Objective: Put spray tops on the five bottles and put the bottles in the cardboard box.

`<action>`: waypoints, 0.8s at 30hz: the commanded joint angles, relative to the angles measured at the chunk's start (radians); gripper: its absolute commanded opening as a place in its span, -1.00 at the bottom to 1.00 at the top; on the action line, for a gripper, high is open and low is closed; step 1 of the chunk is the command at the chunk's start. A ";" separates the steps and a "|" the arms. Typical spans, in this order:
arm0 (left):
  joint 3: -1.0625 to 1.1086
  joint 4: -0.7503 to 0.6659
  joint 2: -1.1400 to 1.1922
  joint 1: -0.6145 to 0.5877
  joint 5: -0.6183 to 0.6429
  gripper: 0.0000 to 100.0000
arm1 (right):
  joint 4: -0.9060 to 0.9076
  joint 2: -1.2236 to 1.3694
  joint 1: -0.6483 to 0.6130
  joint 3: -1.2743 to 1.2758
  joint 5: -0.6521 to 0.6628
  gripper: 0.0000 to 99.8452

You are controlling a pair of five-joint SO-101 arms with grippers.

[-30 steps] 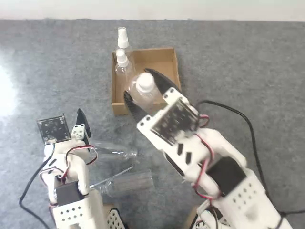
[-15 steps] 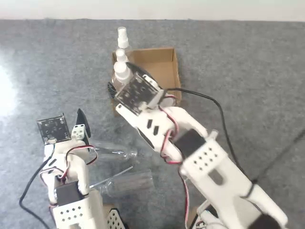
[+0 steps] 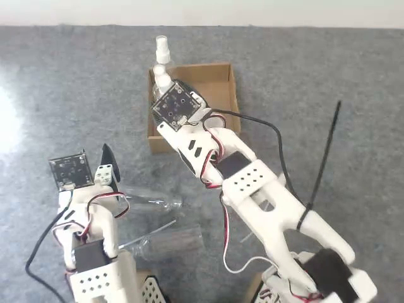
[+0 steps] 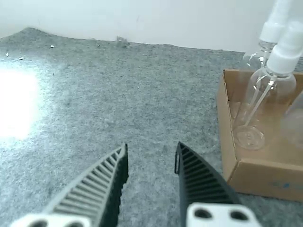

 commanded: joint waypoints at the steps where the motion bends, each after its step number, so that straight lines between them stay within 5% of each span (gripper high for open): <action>1: -0.007 -0.029 -0.020 -0.002 -0.008 -0.70 | -0.039 0.001 0.012 -0.066 0.005 -0.80; 24: -0.005 -0.029 -0.018 -0.002 -0.008 -0.70 | -0.131 0.117 0.024 -0.069 -0.066 -0.80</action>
